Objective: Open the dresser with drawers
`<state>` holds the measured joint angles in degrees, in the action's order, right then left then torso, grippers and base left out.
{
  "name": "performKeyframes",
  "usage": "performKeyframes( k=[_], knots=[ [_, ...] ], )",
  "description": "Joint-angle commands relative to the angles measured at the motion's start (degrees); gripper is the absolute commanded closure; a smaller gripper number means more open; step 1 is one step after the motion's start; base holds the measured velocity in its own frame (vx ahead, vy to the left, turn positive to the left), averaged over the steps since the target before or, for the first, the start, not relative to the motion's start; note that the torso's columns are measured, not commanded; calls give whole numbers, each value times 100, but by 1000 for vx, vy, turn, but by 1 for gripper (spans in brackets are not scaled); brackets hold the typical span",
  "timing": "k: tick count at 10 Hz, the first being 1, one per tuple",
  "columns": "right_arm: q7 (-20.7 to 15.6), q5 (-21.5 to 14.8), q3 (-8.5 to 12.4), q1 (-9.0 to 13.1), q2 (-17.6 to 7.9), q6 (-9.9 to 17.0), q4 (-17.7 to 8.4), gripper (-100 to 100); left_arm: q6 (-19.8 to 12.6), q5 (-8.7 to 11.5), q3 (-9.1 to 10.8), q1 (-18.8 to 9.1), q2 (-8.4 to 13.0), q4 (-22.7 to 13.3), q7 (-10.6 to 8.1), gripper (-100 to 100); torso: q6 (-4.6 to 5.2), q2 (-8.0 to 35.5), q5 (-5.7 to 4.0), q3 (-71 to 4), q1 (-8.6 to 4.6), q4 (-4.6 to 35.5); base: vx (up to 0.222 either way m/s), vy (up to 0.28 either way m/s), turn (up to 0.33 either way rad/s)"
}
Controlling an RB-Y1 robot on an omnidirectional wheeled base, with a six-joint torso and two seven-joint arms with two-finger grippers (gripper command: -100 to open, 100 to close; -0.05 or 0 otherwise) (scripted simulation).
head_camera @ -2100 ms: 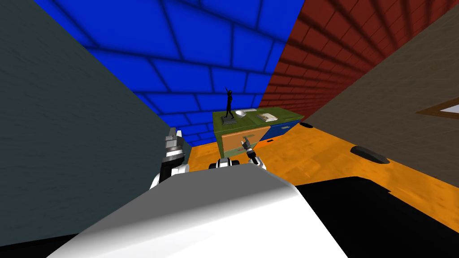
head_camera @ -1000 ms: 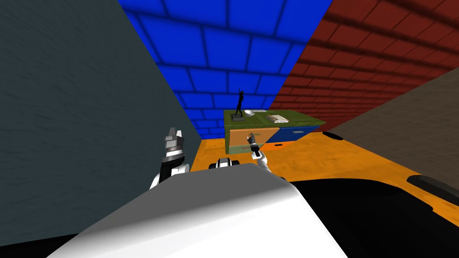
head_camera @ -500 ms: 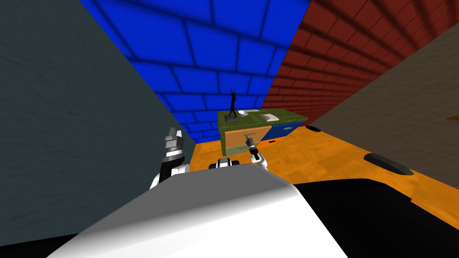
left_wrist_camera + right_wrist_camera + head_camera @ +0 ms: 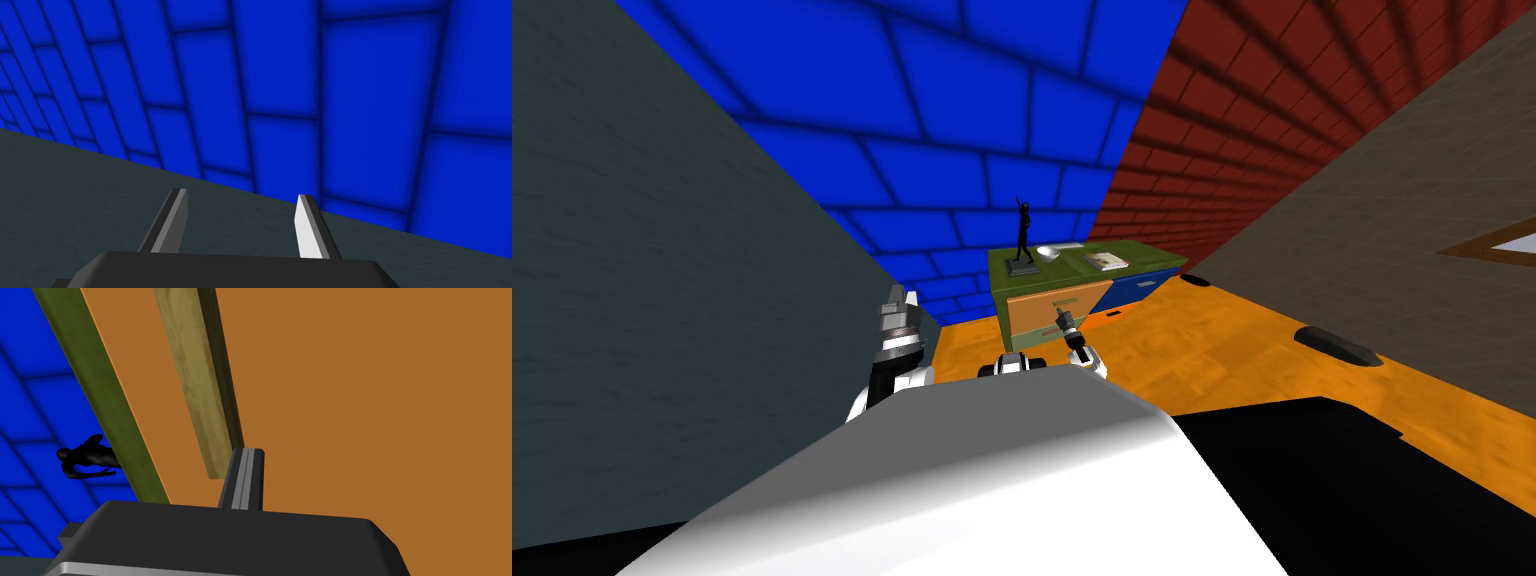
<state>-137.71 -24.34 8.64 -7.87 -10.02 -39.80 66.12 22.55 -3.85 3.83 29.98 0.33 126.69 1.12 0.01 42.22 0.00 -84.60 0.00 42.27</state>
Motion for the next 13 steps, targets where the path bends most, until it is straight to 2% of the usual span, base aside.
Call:
performKeyframes(
  k=[1, 2, 5, 6, 7, 8, 11, 12, 13],
  knots=[
    [30, -91, -302, -401, 102, -11, 475, 100, 0, 0, 0, -1, 0, 0, 0, 0, -4, -3, -1, -3, 1, -1, 87, -21, -202],
    [30, -91, -302, -401, 102, -11, 489, 100, 0, 0, 0, 0, 0, 0, 0, 0, 0, -5, -1, -4, -4, -2, 74, -12, -124],
    [95, -249, -865, -989, 228, -83, 1137, 100, 0, 0, 0, 1, 0, 0, 0, 0, -2, -9, 0, -5, 5, -2, 135, -6, -293],
    [95, -249, -865, -1022, 228, -83, 1161, 100, 0, 0, 0, 1, 0, 0, 0, 0, -2, -11, 0, -8, -1, -4, 104, -6, -107],
    [48, -241, -827, -970, 250, -120, 1067, 100, 0, 0, 0, -1, 0, 0, 0, 0, -6, 14, -1, 6, -3, 3, 36, -1, -1],
    [220, -251, -818, -898, 132, 41, 1195, -100, 0, 0, -1, -2, 0, 0, 0, 0, -4, 35, -1, 21, -2, 9, -16, -28, 22],
    [436, -262, -794, -791, -28, 249, 1349, -100, 0, 0, 0, -3, 0, 0, 0, 0, -1, 19, -2, 11, -5, 5, -49, -43, 18],
    [368, -252, -784, -783, 6, 158, 1250, -100, 0, 0, -1, -3, 0, 0, 0, 0, -2, 9, 0, 4, 0, 2, -27, -19, 3],
    [513, -258, -757, -673, -78, 335, 1320, -100, 0, 0, -1, -2, 0, 0, 0, 0, -1, -4, 1, -3, 9, -2, 42, 20, 35]
  ],
)
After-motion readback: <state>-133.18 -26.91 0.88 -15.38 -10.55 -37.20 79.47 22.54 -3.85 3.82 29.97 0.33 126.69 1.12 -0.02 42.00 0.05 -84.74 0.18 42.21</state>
